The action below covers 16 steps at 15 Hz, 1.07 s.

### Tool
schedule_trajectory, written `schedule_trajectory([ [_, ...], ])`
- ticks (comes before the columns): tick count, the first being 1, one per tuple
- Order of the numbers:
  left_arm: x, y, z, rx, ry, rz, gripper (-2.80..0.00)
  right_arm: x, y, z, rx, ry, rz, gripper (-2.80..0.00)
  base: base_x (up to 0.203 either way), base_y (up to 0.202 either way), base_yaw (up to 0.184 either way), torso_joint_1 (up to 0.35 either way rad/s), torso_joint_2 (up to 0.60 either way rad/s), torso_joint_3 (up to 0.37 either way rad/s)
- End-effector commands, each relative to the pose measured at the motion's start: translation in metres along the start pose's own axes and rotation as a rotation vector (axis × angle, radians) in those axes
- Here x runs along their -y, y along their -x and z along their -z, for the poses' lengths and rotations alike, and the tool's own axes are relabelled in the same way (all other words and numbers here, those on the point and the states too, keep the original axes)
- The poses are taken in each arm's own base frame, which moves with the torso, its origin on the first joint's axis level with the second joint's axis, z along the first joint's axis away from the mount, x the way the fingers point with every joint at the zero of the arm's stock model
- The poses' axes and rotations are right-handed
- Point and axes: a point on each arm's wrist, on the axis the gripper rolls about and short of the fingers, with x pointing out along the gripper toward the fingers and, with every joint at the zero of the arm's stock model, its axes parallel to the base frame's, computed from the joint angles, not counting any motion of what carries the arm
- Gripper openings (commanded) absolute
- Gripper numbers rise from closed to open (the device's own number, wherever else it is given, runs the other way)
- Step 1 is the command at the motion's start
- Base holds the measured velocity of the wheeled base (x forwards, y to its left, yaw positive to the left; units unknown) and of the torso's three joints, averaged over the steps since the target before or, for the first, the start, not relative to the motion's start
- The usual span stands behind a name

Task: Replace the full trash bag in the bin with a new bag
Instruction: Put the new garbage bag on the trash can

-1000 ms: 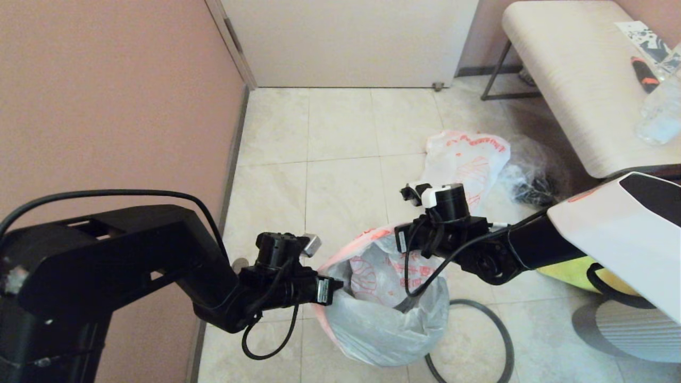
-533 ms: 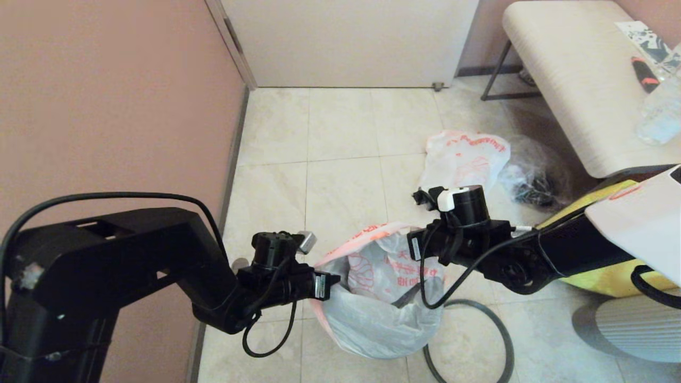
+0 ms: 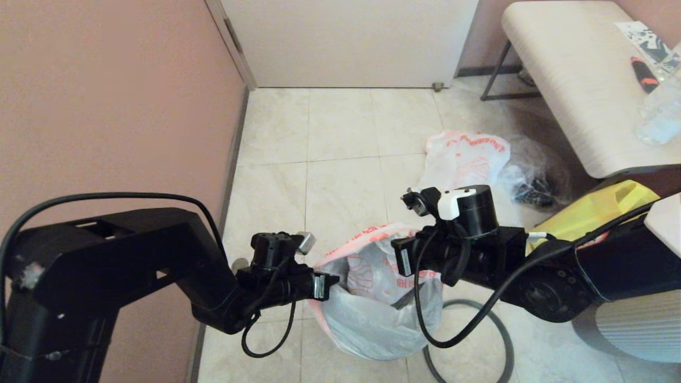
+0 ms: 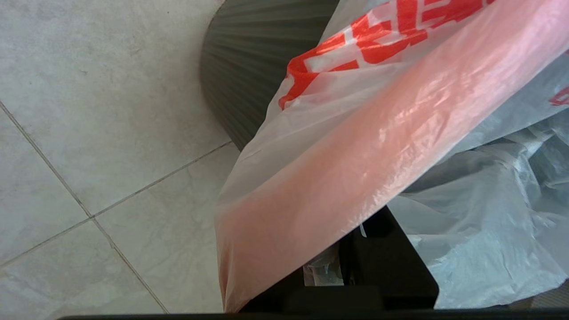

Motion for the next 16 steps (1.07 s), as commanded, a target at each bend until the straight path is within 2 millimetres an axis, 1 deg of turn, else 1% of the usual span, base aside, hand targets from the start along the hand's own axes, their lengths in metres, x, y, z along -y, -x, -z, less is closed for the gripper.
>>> schedule_trajectory([
  [1, 0.001, 0.002, -0.002, 0.011, -0.001, 0.004, -2.80, -0.004, -0.024, 0.011, -0.034, 0.002, -0.024, -2.80, 0.000, 0.000, 0.000, 0.000, 0.00, 0.000],
  [3, 0.001, 0.002, -0.002, 0.013, 0.000, 0.034, -2.80, -0.009, -0.050, 0.016, -0.041, 0.005, -0.059, -2.80, 0.000, 0.000, 0.000, 0.000, 0.00, 0.000],
  [4, 0.000, 0.003, -0.003, 0.017, 0.004, 0.041, -2.80, -0.013, -0.057, 0.016, -0.037, 0.008, -0.075, -2.80, 0.000, 0.000, 0.000, 0.000, 0.00, 0.000],
  [5, -0.001, 0.004, -0.004, 0.021, 0.016, 0.042, -2.80, -0.019, -0.062, 0.019, -0.041, 0.013, -0.089, -2.80, 0.000, 0.000, 0.000, 0.000, 0.00, 0.000],
  [6, -0.001, 0.004, -0.004, 0.022, 0.022, 0.042, -2.80, -0.024, -0.059, 0.020, -0.047, 0.017, -0.101, -2.80, 0.000, 0.000, 0.000, 0.000, 0.00, 0.000],
  [7, -0.001, 0.004, -0.004, 0.023, 0.022, 0.043, -2.80, -0.025, -0.058, 0.022, -0.053, 0.018, -0.104, -2.80, 0.000, 0.000, 0.000, 0.000, 0.00, 0.000],
  [8, -0.001, 0.004, -0.004, 0.028, 0.020, 0.044, -2.80, -0.023, -0.063, 0.026, -0.063, 0.019, -0.104, -2.80, 0.000, 0.000, 0.000, 0.000, 0.00, 0.000],
  [9, -0.002, 0.005, -0.004, 0.037, 0.018, 0.053, -2.80, -0.020, -0.068, 0.025, -0.056, 0.015, -0.098, -2.80, 0.000, 0.000, 0.000, 0.000, 0.00, 0.000],
  [13, -0.004, 0.006, -0.004, 0.051, 0.020, 0.073, -2.80, -0.006, -0.084, 0.005, 0.016, -0.001, -0.090, -2.80, 0.000, 0.000, 0.000, 0.000, 0.00, 0.000],
  [15, -0.004, 0.006, -0.003, 0.048, 0.019, 0.074, -2.80, -0.001, -0.085, -0.010, 0.062, -0.007, -0.081, -2.80, 0.000, 0.000, 0.000, 0.000, 0.00, 0.000],
  [16, -0.003, 0.005, -0.003, 0.048, 0.017, 0.073, -2.80, -0.001, -0.082, -0.014, 0.067, -0.007, -0.082, -2.80, 0.000, 0.000, 0.000, 0.000, 0.00, 0.000],
])
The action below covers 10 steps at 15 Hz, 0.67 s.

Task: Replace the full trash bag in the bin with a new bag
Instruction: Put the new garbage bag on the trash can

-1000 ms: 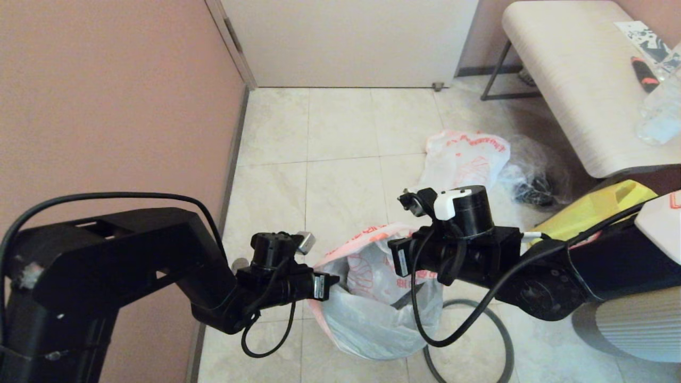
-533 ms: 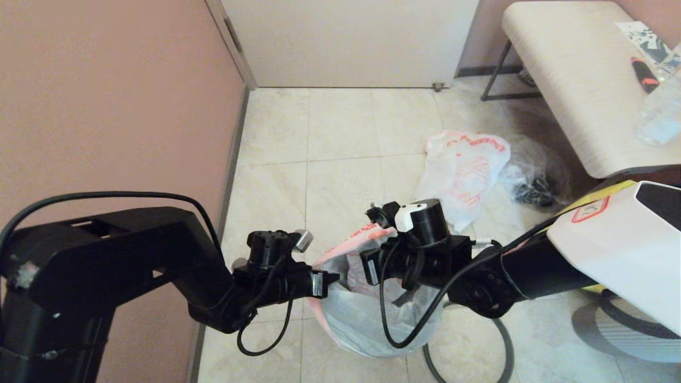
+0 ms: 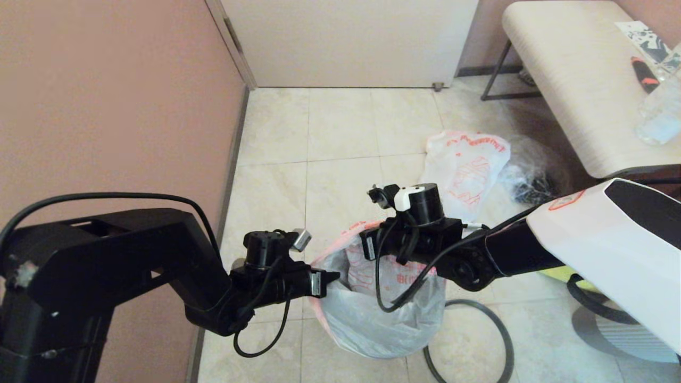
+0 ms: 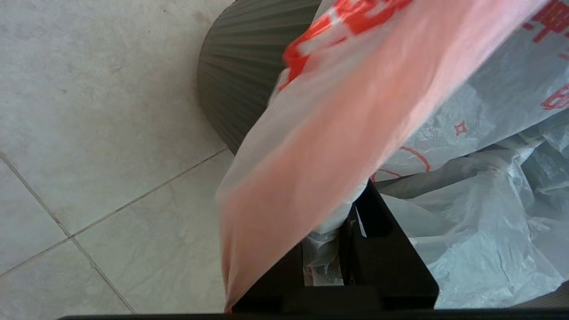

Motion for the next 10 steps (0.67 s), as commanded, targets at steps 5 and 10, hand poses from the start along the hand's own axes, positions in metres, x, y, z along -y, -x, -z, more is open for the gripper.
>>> schedule_trajectory([
  [5, 0.001, 0.000, 0.001, 0.000, -0.004, 0.006, -2.80, 0.011, -0.011, -0.003, 0.018, -0.006, 0.019, -2.80, 0.000, 0.000, 0.000, 0.000, 0.00, 0.000],
  [10, -0.001, -0.002, 0.009, 0.085, -0.046, 0.023, -2.80, 0.036, -0.030, -0.017, 0.054, -0.020, 0.071, -2.80, 0.000, 0.000, 0.000, 0.000, 0.00, 0.000],
])
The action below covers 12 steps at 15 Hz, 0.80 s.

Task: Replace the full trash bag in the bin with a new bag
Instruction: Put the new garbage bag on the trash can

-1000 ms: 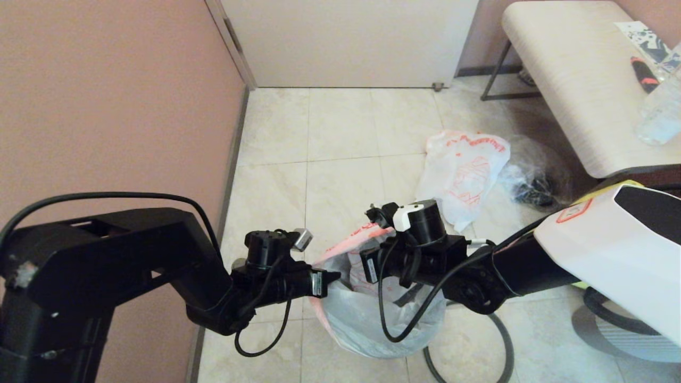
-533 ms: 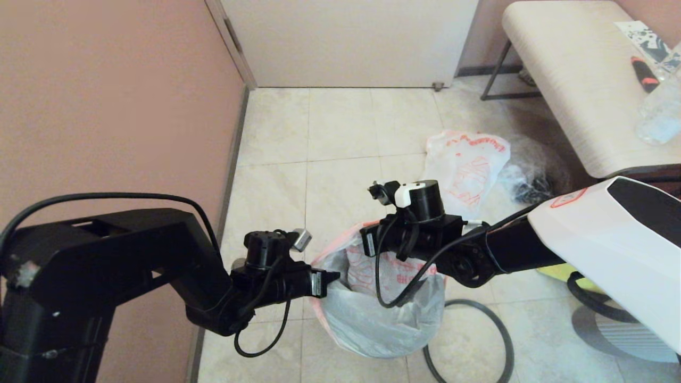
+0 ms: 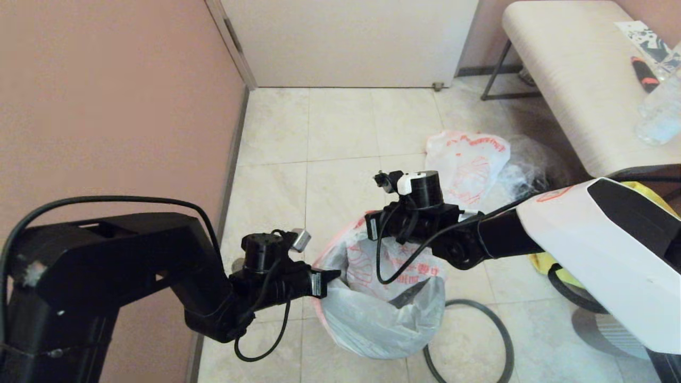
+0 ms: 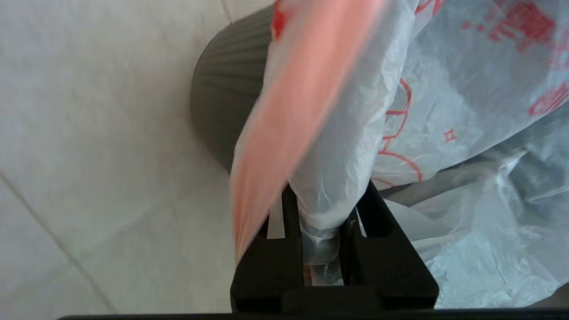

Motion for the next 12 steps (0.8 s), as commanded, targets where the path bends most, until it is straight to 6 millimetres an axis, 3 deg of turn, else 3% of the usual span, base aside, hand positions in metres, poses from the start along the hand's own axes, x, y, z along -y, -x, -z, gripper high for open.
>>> schedule_trajectory([
  [1, -0.002, -0.002, 0.007, 0.022, -0.009, 0.006, -2.80, 0.013, -0.011, 0.000, -0.001, -0.009, 0.025, -2.80, 0.000, 0.000, 0.000, 0.000, 0.00, 0.000],
  [6, -0.006, -0.002, 0.006, 0.047, -0.007, 0.004, -2.80, 0.044, -0.013, 0.002, -0.031, -0.025, 0.085, -2.80, 0.000, 0.000, 0.000, 0.000, 0.00, 0.000],
  [12, -0.010, -0.004, 0.009, 0.105, -0.029, 0.005, -2.80, 0.073, 0.005, 0.002, -0.180, -0.065, 0.144, -2.80, 0.000, 0.000, 0.000, 0.000, 0.00, 0.000],
])
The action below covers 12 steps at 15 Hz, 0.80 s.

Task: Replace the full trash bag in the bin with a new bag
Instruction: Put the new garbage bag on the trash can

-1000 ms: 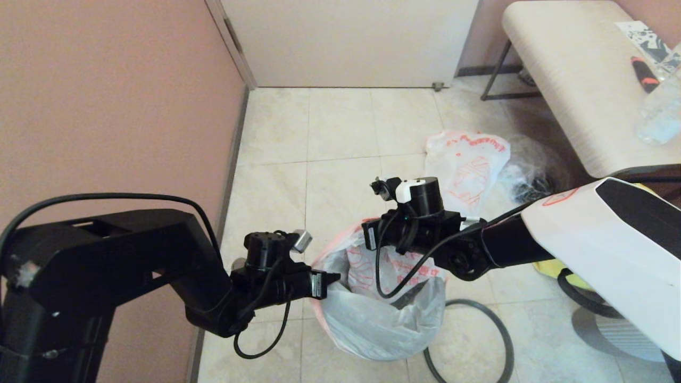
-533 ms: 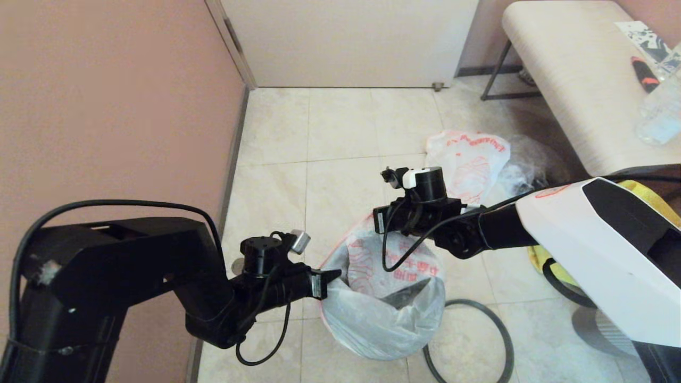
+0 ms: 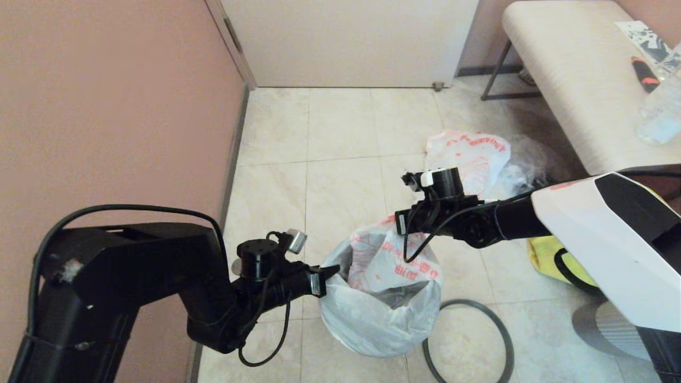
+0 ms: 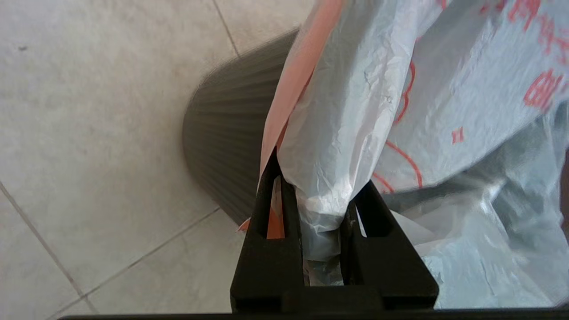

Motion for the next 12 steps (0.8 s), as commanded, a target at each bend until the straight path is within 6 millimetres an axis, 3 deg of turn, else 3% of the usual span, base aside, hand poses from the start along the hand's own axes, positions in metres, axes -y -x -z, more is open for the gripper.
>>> schedule_trajectory([
  [1, -0.001, -0.001, 0.001, 0.002, 0.002, -0.001, -2.80, 0.004, 0.017, -0.005, -0.074, -0.015, -0.010, -2.80, 0.000, 0.000, 0.000, 0.000, 0.00, 0.000],
  [3, -0.002, -0.002, 0.003, 0.000, 0.002, -0.007, -2.80, 0.000, 0.036, -0.011, -0.157, -0.023, -0.083, -2.80, 0.000, 0.000, 0.000, 0.000, 0.00, 0.000],
  [8, -0.007, -0.012, 0.004, 0.017, -0.003, -0.094, -2.80, -0.021, 0.096, -0.034, -0.117, -0.007, -0.164, -2.80, 0.000, 0.000, 0.000, 0.000, 0.00, 0.000],
  [10, -0.006, -0.021, 0.006, -0.006, 0.001, -0.178, -2.80, -0.021, 0.114, -0.032, -0.128, -0.012, -0.169, -2.80, 0.000, 0.000, 0.000, 0.000, 0.00, 0.000],
  [12, 0.002, -0.019, -0.001, -0.112, 0.028, -0.215, -2.80, -0.015, 0.116, -0.020, -0.167, -0.025, -0.153, -2.80, 0.000, 0.000, 0.000, 0.000, 0.00, 0.000],
])
